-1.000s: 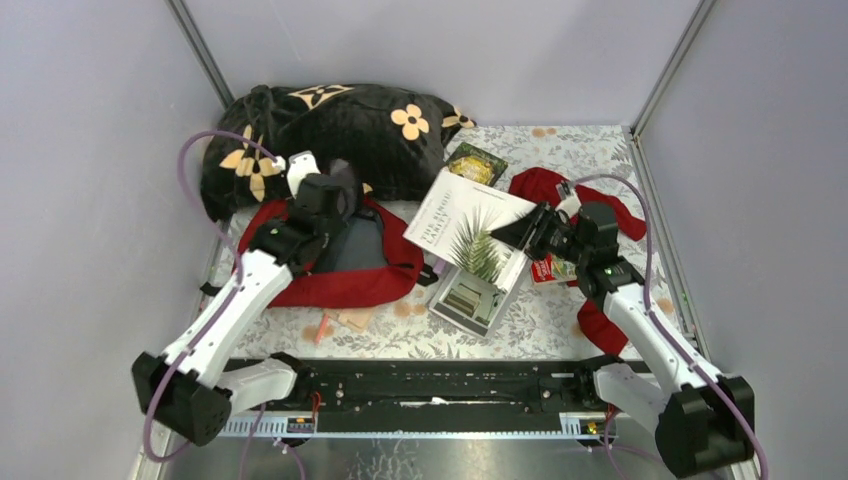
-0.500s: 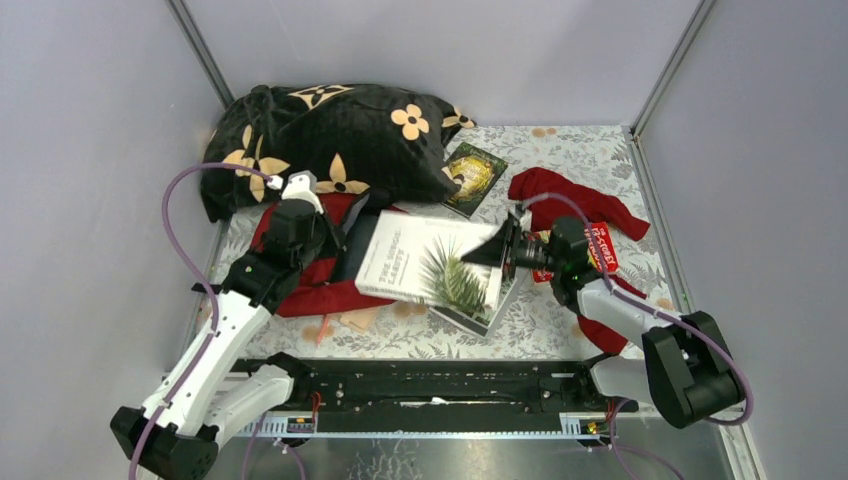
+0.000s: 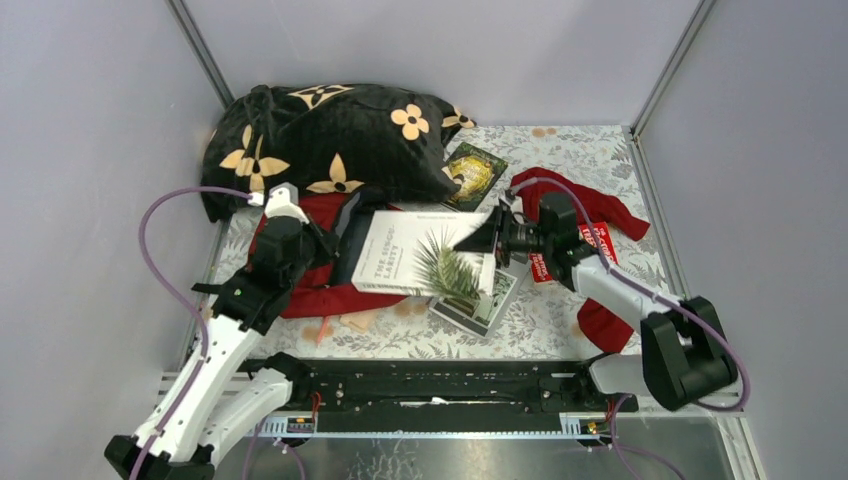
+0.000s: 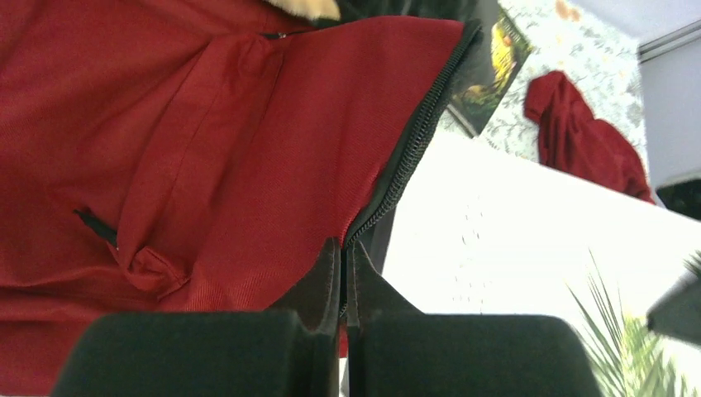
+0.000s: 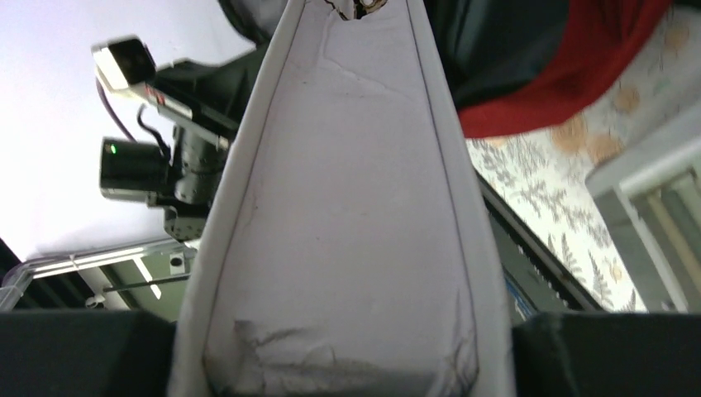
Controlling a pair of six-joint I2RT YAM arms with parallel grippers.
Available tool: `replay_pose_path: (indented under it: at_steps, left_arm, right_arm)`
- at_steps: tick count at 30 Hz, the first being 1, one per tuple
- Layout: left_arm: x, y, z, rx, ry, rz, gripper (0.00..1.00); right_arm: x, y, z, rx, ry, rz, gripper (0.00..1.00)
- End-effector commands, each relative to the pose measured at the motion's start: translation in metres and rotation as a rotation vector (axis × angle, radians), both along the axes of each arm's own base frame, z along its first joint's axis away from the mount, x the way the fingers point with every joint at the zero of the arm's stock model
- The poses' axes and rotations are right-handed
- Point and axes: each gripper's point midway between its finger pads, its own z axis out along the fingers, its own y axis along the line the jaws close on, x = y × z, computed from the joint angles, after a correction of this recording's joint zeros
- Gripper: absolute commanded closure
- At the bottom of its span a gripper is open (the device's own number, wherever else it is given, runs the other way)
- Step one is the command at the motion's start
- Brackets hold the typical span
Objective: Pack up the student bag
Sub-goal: Place the book in the student bag.
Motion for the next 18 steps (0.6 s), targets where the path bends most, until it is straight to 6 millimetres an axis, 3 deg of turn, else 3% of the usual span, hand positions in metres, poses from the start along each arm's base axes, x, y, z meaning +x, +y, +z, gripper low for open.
replay_pose_path:
  at_steps: [1,3,5,9,12,15,18]
  left_arm:
    - [0.004,0.01,0.056,-0.027,-0.254,0.019,1.0]
    - [-0.001,0.012,0.067,-0.039,-0.308,0.015,1.0]
    - [-0.004,0.015,0.073,-0.05,-0.333,0.028,1.0]
    - [-0.005,0.012,0.077,-0.063,-0.352,0.014,1.0]
    - [-0.002,0.006,0.073,-0.06,-0.354,-0.019,1.0]
    - [-0.004,-0.002,0.07,-0.052,-0.362,-0.075,1.0]
    - [-0.006,-0.003,0.075,-0.021,-0.401,-0.111,1.0]
  right_arm:
    - [0.041,0.016,0.036,0.046,-0.102,-0.032,0.85]
    - [0.058,0.024,0.04,0.038,-0.104,-0.048,0.85]
    - [0.065,0.032,0.025,0.015,-0.064,-0.041,0.85]
    - [0.05,0.055,-0.016,-0.05,0.023,0.023,0.85]
    - [0.033,0.078,-0.036,-0.068,0.064,0.094,0.86]
    - [0.025,0.106,-0.039,-0.048,0.057,0.163,0.88]
    - [0.031,0.131,-0.035,-0.031,0.026,0.192,0.88]
